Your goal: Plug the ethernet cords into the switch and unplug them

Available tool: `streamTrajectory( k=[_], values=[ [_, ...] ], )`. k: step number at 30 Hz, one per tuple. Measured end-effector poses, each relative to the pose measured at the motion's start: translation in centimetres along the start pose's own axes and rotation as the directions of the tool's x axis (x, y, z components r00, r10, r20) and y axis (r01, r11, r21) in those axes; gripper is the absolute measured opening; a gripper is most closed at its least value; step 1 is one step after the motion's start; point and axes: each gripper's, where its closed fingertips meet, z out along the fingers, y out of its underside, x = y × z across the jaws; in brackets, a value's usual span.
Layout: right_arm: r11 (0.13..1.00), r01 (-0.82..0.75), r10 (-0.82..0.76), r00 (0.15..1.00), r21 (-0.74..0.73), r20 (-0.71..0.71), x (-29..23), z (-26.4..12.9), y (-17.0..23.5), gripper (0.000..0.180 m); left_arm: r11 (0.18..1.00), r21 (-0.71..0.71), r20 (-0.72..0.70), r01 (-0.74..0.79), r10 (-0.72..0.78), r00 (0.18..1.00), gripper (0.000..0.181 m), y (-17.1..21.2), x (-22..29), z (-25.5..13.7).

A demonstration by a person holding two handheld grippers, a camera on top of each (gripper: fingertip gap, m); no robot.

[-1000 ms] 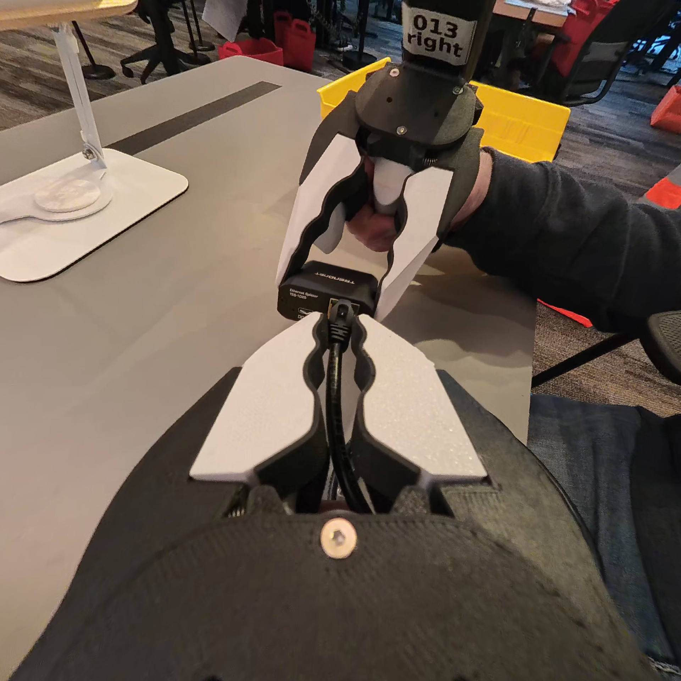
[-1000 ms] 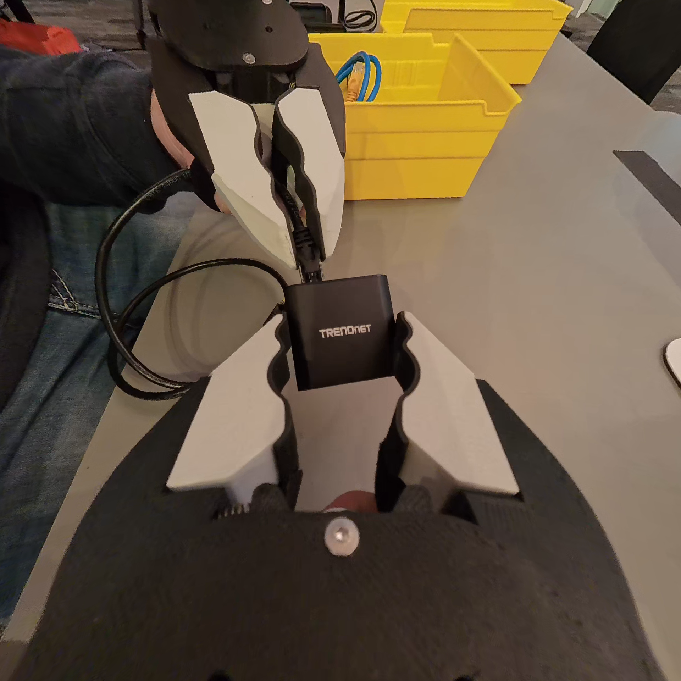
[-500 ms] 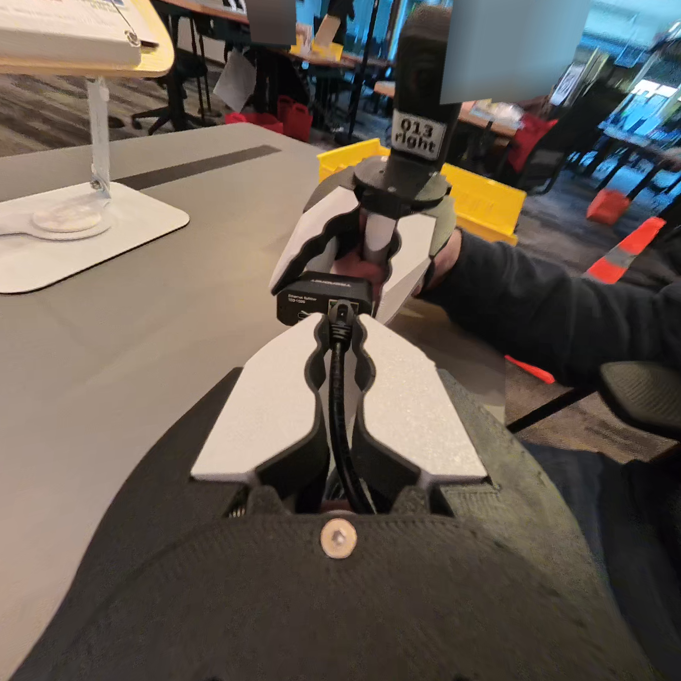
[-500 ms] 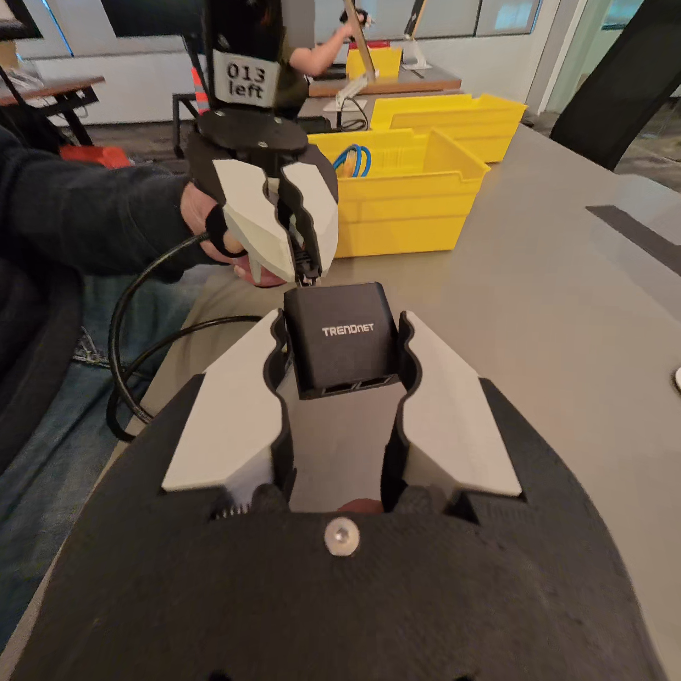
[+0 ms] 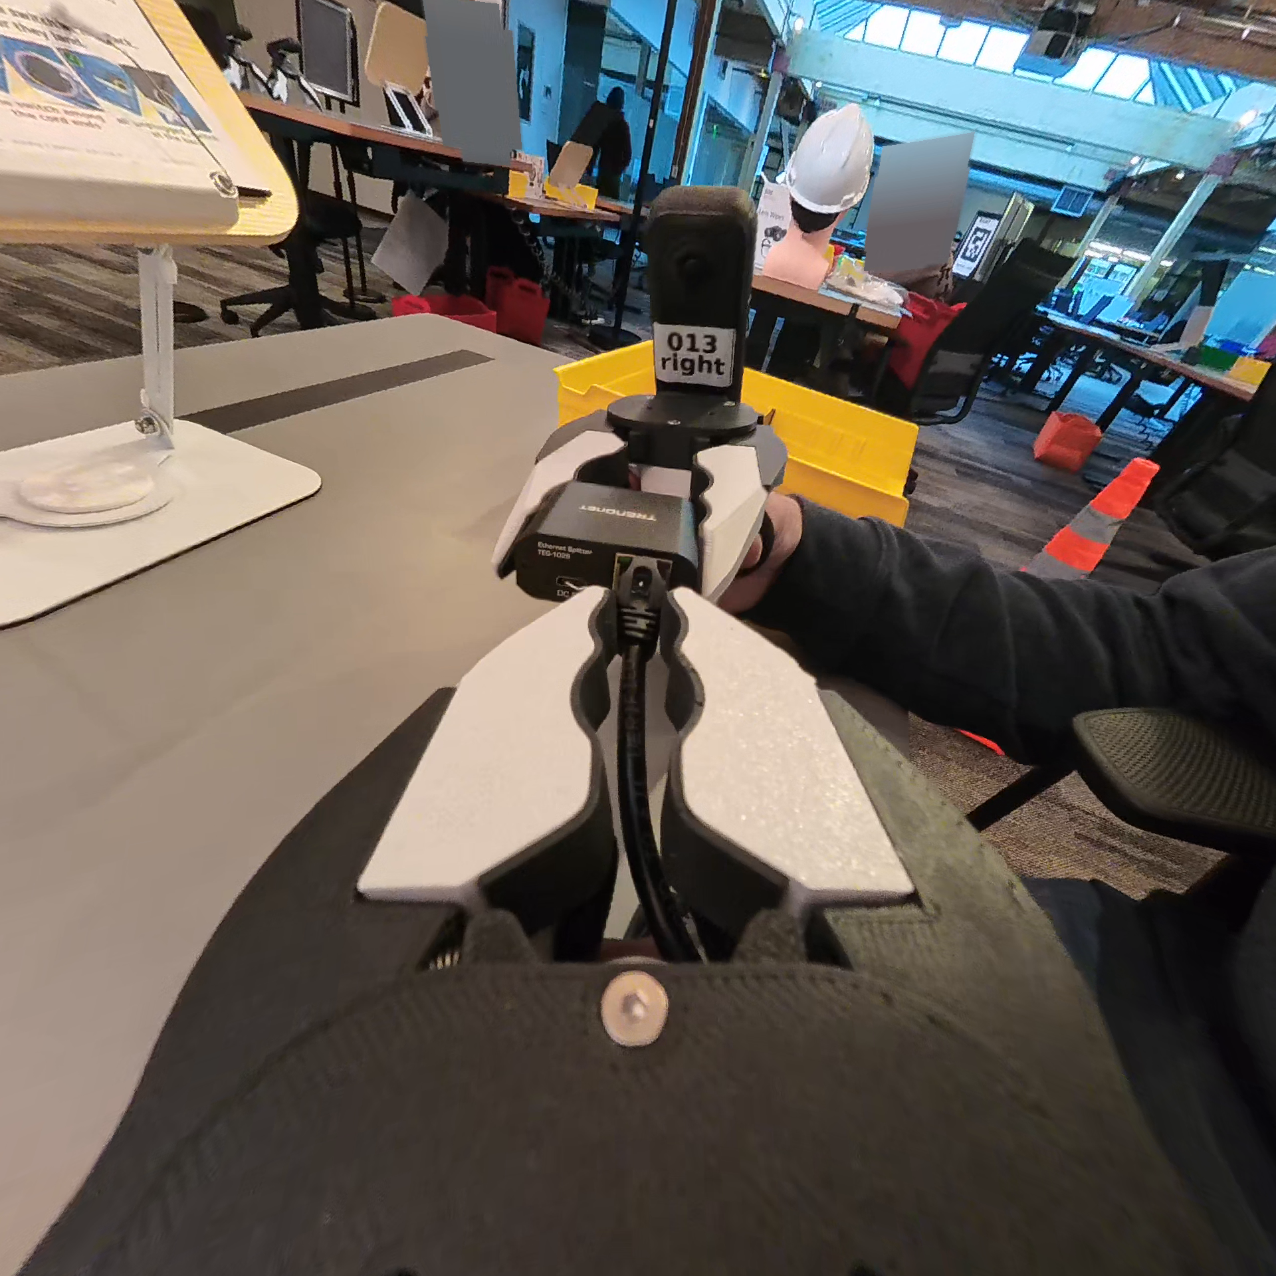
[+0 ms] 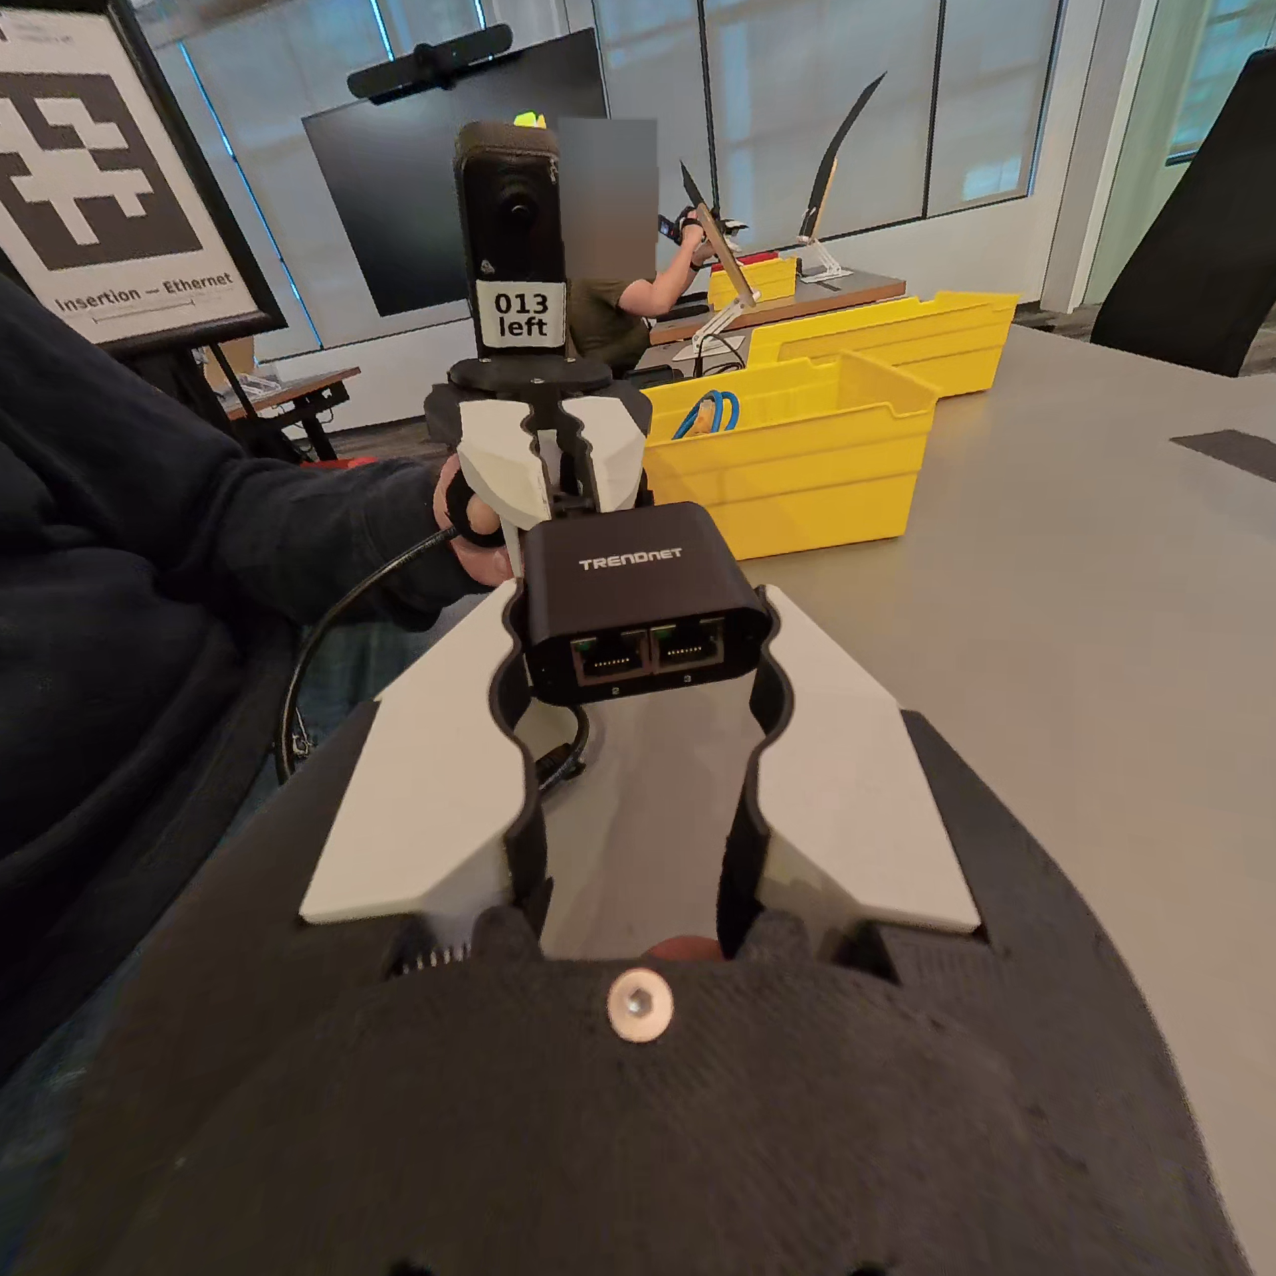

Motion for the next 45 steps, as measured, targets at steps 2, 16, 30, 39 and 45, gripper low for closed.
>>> streamTrajectory(
  k=[2,16,30,39,45],
  values=[
    [1.0,0.015,-0.015,1.0,0.001,0.003,-0.2,-0.1,-0.1,0.063,1.0,0.001,-0.009,-0.003,0.003,1.0,0.012,-0.1,0.2,0.1],
    [0.994,0.064,-0.066,0.998,-0.086,-0.02,-0.1,0.0,0.6,0.063,0.999,-0.014,0.011,-0.028,0.029,1.0,0.012,0.9,0.1,0.3],
    [0.949,0.135,-0.272,0.807,-0.284,-0.525,5.5,-3.2,-0.8,0.063,0.936,-0.308,0.475,-0.169,0.305,0.825,0.045,-1.7,-7.2,-4.2],
    [0.829,0.268,-0.553,0.514,-0.49,-0.655,5.3,-3.2,-2.7,0.063,0.968,-0.248,0.388,-0.035,0.132,0.912,0.059,-2.0,-3.2,0.6],
    [0.708,0.322,-0.705,0.382,-0.629,-0.598,3.9,-2.1,-2.2,0.063,0.976,-0.178,0.328,0.124,-0.06,0.943,0.077,-1.1,-2.7,2.5]
  ],
)
